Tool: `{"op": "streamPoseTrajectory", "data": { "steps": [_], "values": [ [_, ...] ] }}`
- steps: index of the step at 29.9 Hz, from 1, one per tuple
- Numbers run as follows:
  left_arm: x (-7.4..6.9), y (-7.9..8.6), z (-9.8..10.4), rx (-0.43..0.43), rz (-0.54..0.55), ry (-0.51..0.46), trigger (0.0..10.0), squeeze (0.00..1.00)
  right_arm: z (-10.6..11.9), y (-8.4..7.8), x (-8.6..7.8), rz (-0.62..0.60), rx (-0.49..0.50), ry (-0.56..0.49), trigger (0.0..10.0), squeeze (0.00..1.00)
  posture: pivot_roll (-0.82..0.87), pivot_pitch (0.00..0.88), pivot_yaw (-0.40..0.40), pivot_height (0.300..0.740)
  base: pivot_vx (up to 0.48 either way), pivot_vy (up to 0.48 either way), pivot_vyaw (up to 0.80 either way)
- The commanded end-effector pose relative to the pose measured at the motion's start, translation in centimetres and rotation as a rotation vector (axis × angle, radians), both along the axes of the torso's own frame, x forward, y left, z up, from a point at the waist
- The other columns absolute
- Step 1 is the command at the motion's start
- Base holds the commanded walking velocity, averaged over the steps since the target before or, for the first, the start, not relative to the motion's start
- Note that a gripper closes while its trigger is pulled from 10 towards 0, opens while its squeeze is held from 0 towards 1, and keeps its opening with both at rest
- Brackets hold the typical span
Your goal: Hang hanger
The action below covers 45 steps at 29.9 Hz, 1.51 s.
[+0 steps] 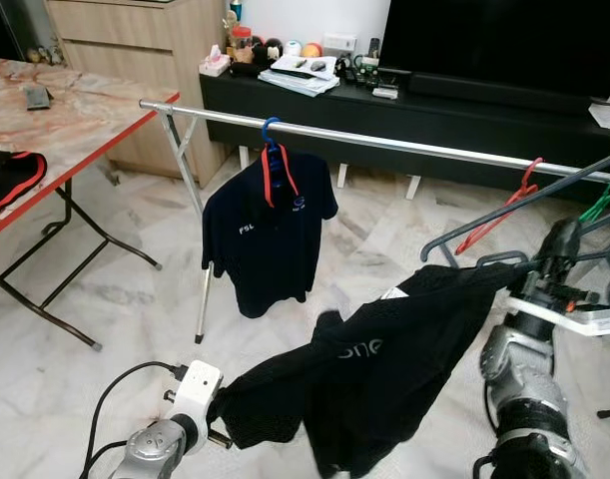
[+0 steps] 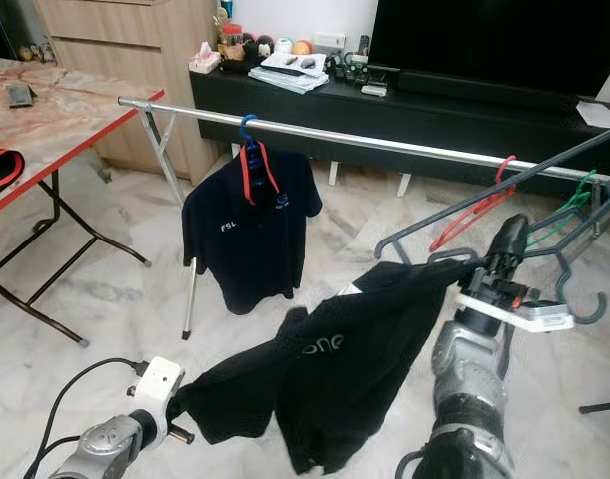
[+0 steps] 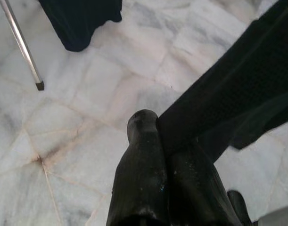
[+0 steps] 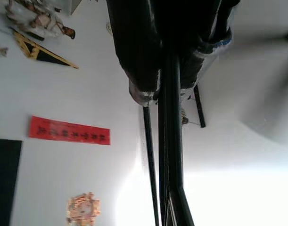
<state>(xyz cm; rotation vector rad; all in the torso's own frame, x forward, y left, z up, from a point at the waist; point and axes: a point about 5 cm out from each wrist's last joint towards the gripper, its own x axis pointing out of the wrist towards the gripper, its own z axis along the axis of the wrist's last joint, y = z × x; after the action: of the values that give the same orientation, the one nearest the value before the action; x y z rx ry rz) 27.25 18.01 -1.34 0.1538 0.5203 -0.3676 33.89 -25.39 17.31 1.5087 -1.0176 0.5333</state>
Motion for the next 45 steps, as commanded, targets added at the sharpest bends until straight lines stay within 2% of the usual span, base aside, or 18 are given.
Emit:
{"op": "streamPoseTrajectory", "data": {
  "steps": [1, 3, 8, 14, 21, 24, 25, 26, 27, 29, 30, 32, 33, 36, 40, 41, 42, 45],
  "values": [
    [-2.1, 2.0, -1.8, 0.081, 0.029, 0.121, 10.0, 0.00, 3.3, -3.4, -1.0, -0.144, -0.005, -0.148, 10.0, 0.00, 0.08, 0.065, -0.037, 0.740, 0.000, 0.000, 0.00],
    [-3.2, 2.7, -2.7, 0.143, 0.028, 0.188, 10.0, 0.00, 4.5, -5.0, -1.5, -0.201, -0.019, -0.182, 10.0, 0.00, 0.08, 0.066, -0.036, 0.740, 0.000, 0.000, 0.00],
    [-4.7, 3.6, -3.8, 0.251, -0.005, 0.293, 10.0, 0.00, 5.6, -6.3, -2.0, -0.234, -0.038, -0.215, 10.0, 0.00, 0.07, 0.065, -0.035, 0.740, 0.000, 0.000, 0.00],
    [-5.1, 3.6, -4.1, 0.270, -0.011, 0.326, 10.0, 0.00, 5.9, -6.2, -1.8, -0.225, -0.059, -0.216, 10.0, 0.00, 0.08, 0.064, -0.034, 0.740, 0.000, 0.000, 0.00],
    [-7.1, 5.7, -5.1, 0.411, 0.044, 0.482, 10.0, 0.00, 6.0, -6.0, -1.4, -0.223, -0.072, -0.199, 10.0, 0.00, 0.08, 0.064, -0.036, 0.740, 0.000, 0.000, 0.00],
    [-7.5, 6.1, -5.2, 0.400, 0.085, 0.490, 10.0, 0.00, 5.8, -5.7, -1.0, -0.208, -0.124, -0.144, 10.0, 0.00, 0.08, 0.064, -0.038, 0.740, 0.000, 0.000, 0.00],
    [-7.4, 6.1, -5.2, 0.381, 0.112, 0.480, 10.0, 0.00, 5.3, -4.6, -0.2, -0.181, -0.228, -0.055, 10.0, 0.00, 0.08, 0.064, -0.038, 0.740, 0.000, 0.000, 0.00],
    [-7.4, 6.1, -5.2, 0.381, 0.112, 0.480, 10.0, 0.00, 5.3, -4.6, -0.2, -0.181, -0.228, -0.055, 10.0, 0.00, 0.08, 0.064, -0.038, 0.740, 0.000, 0.000, 0.00],
    [-7.1, 6.1, -5.1, 0.383, 0.123, 0.451, 10.0, 0.00, 4.2, -3.4, 0.8, -0.179, -0.360, 0.099, 10.0, 0.00, 0.07, 0.062, -0.042, 0.740, 0.000, 0.000, 0.00],
    [-6.4, 5.8, -4.7, 0.389, 0.125, 0.391, 10.0, 0.00, 2.5, -2.2, 1.8, -0.187, -0.496, 0.309, 10.0, 0.00, 0.07, 0.062, -0.042, 0.740, 0.000, 0.000, 0.00],
    [-5.7, 5.6, -4.3, 0.356, 0.166, 0.332, 10.0, 0.00, 0.0, -1.1, 2.3, -0.189, -0.642, 0.541, 10.0, 0.00, 0.07, 0.062, -0.046, 0.740, 0.000, 0.000, 0.00],
    [-4.9, 5.5, -3.8, 0.319, 0.219, 0.272, 10.0, 0.00, -2.8, 0.3, 2.3, -0.169, -0.795, 0.722, 10.0, 0.00, 0.07, 0.061, -0.047, 0.740, 0.000, 0.000, 0.00],
    [-4.3, 5.5, -3.2, 0.289, 0.266, 0.216, 10.0, 0.00, -5.4, 1.8, 1.8, -0.139, -0.951, 0.843, 10.0, 0.00, 0.07, 0.061, -0.048, 0.740, 0.000, 0.000, 0.00],
    [-3.6, 5.6, -2.6, 0.241, 0.334, 0.151, 10.0, 0.00, -9.9, 3.5, 0.3, -0.078, -1.154, 1.076, 10.0, 0.00, 0.07, 0.061, -0.050, 0.740, 0.000, 0.000, 0.00],
    [-3.3, 5.8, -2.1, 0.189, 0.376, 0.097, 10.0, 0.00, -17.1, 3.9, -4.6, 0.002, -1.210, 1.449, 10.0, 0.00, 0.07, 0.065, -0.046, 0.740, 0.000, 0.000, 0.00],
    [-3.3, 5.8, -2.1, 0.189, 0.376, 0.097, 10.0, 0.00, -17.1, 3.9, -4.6, 0.002, -1.210, 1.449, 10.0, 0.00, 0.07, 0.065, -0.046, 0.740, 0.000, 0.000, 0.00],
    [-3.4, 5.8, -2.1, 0.180, 0.373, 0.083, 10.0, 0.00, -19.0, 3.9, -6.4, 0.015, -1.211, 1.562, 10.0, 0.00, 0.07, 0.065, -0.046, 0.740, 0.000, 0.000, 0.00],
    [-3.5, 5.9, -2.0, 0.158, 0.381, 0.061, 10.0, 0.00, -20.9, 4.0, -8.7, 0.021, -1.232, 1.688, 10.0, 0.00, 0.07, 0.067, -0.042, 0.740, 0.000, 0.000, 0.00]
  ]
}}
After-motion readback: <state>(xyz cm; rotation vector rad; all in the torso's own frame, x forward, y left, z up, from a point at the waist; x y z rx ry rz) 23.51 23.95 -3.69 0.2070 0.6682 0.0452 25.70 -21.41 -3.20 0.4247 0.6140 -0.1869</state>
